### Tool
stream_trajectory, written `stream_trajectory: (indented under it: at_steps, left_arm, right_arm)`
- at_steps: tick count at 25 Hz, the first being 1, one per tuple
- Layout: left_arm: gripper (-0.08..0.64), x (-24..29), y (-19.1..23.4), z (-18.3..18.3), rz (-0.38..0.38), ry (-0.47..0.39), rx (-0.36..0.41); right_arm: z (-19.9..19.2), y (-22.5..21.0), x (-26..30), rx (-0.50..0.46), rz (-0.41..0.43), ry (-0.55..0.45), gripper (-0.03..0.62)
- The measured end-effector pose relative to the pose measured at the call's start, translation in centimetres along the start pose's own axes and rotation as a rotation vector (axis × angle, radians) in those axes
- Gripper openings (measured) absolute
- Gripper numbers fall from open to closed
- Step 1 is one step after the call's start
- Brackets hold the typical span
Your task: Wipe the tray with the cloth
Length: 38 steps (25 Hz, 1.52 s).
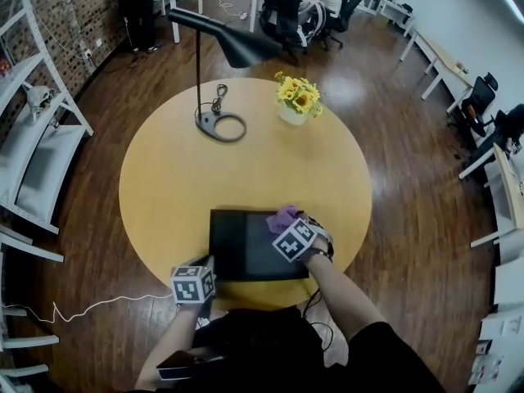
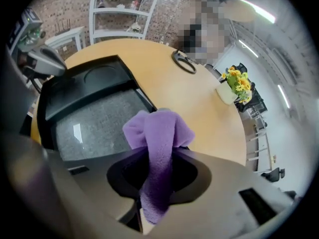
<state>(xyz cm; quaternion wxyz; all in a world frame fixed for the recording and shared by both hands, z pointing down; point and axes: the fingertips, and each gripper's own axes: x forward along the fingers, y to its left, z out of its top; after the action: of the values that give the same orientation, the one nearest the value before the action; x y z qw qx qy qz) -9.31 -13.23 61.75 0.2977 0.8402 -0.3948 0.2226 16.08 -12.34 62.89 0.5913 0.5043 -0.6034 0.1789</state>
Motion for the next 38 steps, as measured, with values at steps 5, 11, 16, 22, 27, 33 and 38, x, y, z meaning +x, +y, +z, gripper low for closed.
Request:
stream_trajectory:
  at_steps: [5, 11, 16, 22, 27, 33, 38]
  left_arm:
    - [0.026, -0.1, 0.1, 0.1, 0.011, 0.003, 0.006]
    - [0.028, 0.3, -0.5, 0.1, 0.031, 0.032, 0.11]
    - [0.028, 0.1, -0.2, 0.1, 0.045, 0.037, 0.108]
    - [0.029, 0.3, -0.3, 0.2, 0.053, 0.034, 0.126]
    - [0.029, 0.3, -0.3, 0.0, 0.053, 0.025, 0.139]
    - [0.029, 0.4, -0.2, 0.2, 0.049, 0.019, 0.138]
    - [0.029, 0.2, -0.3, -0.1, 0.044, 0.018, 0.132]
  right_arm:
    - [4.9, 6.7, -1.9, 0.156, 0.264, -0.25, 0.1]
    - [5.7, 12.9, -3.2, -0.079, 0.203, -0.221, 0.1]
    - [4.3, 14.9, -4.0, -0.142, 0.288, -0.212, 0.1]
    - [1.2, 15.4, -4.2, -0.161, 0.413, -0.142, 0.098]
    - [-1.4, 16.0, -3.6, -0.177, 0.48, -0.103, 0.098]
    - [-3.8, 10.0, -2.9, -0.179, 0.213, -0.007, 0.098]
    - [-4.7, 8.8, -2.1, -0.149, 0.171, 0.037, 0.098]
